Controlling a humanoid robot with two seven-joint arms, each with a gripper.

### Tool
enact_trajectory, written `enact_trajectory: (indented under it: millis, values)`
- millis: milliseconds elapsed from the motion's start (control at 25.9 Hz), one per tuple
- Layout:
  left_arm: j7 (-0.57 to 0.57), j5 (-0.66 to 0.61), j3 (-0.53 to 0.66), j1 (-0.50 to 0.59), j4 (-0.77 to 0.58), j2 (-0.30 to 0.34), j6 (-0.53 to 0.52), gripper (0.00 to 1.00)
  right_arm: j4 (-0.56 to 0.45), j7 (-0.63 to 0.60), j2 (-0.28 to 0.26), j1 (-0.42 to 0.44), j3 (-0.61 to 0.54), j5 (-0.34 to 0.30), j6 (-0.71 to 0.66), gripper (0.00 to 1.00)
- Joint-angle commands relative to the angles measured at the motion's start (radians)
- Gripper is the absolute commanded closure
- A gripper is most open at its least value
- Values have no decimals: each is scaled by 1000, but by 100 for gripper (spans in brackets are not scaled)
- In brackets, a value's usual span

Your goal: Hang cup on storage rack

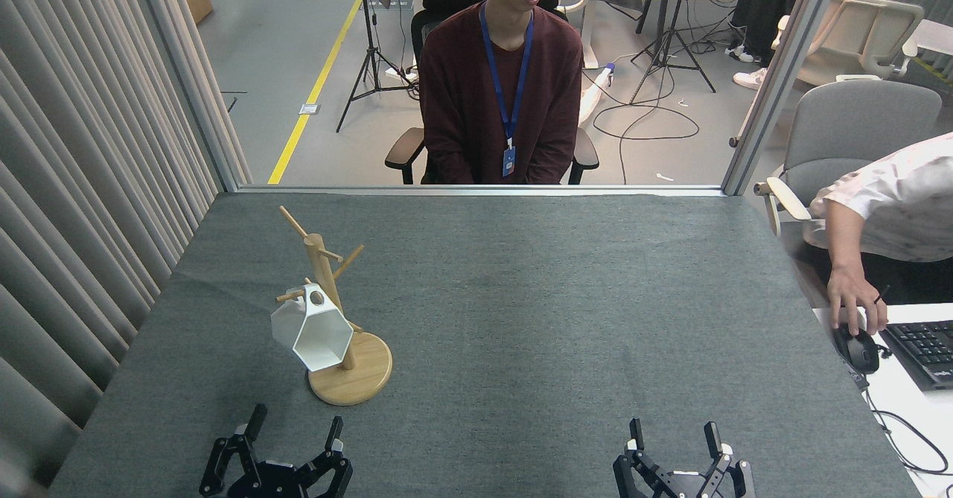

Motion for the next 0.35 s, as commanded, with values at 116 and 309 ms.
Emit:
enact_trajectory:
  millis: [116, 309]
  values:
    - [32, -1, -16, 13, -2, 7, -3, 1, -2, -4, -4, 5, -6, -2, -2, 2]
    - [28, -1, -15, 22, -2, 14, 0, 1, -16, -16, -10, 3, -6, 0, -5, 2]
